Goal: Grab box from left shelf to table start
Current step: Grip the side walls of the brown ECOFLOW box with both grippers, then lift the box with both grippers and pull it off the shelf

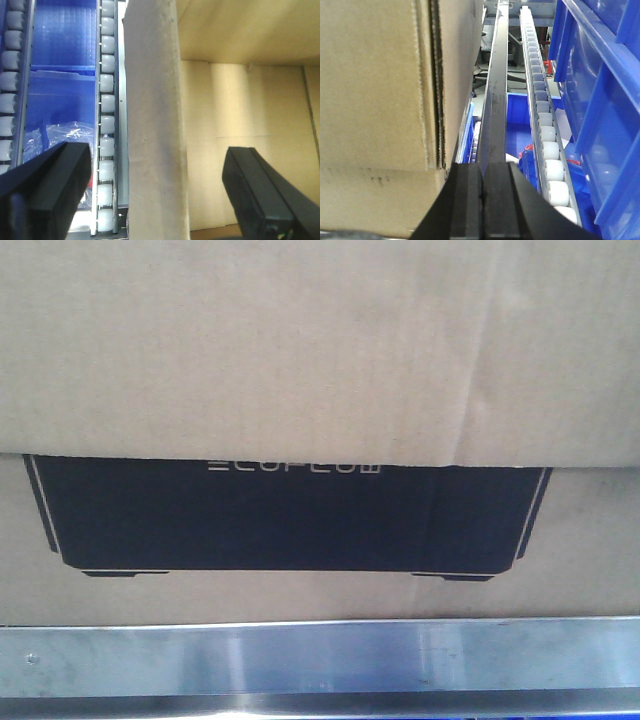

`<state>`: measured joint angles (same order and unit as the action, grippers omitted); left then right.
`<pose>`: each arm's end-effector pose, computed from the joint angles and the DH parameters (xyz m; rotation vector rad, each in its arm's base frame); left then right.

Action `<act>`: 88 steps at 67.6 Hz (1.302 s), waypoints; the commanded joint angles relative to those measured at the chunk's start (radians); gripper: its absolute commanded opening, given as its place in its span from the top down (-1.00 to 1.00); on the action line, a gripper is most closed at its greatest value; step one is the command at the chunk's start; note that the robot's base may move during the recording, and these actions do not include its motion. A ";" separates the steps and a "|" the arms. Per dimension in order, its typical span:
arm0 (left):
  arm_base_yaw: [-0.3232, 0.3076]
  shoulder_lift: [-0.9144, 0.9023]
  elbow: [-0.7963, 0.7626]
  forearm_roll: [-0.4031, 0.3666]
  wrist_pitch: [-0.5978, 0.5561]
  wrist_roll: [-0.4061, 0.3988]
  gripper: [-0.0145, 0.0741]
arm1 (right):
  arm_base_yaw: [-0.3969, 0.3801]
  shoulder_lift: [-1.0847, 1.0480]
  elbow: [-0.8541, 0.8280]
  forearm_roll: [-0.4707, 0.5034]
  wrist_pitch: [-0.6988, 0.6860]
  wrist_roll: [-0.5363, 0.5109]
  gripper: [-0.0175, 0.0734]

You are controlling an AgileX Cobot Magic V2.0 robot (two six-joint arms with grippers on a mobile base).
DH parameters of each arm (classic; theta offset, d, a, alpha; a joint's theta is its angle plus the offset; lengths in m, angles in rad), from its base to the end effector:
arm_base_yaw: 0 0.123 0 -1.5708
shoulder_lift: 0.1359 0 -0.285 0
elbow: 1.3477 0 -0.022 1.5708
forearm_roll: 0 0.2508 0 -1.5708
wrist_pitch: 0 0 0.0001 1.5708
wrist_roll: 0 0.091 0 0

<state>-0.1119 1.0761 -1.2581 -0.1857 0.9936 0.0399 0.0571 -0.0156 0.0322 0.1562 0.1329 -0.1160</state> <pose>0.2007 -0.0367 0.4186 0.1379 2.2871 -0.2682 0.0563 0.0051 0.1912 -0.0307 1.6320 0.0905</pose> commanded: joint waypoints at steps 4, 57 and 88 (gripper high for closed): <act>-0.063 0.000 -0.034 -0.001 -0.064 0.010 -0.33 | -0.001 -0.005 0.002 0.002 -0.086 -0.012 0.49; -0.133 0.156 -0.161 0.154 0.129 -0.106 -0.18 | -0.001 -0.005 0.002 0.002 -0.087 -0.012 0.49; -0.135 0.170 -0.161 0.154 0.129 -0.106 -0.18 | -0.001 -0.005 -0.020 0.059 -0.232 -0.009 0.49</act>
<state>-0.2410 1.2707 -1.3838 -0.0290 1.1630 -0.0560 0.0571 -0.0156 0.0322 0.1810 0.0530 -0.1160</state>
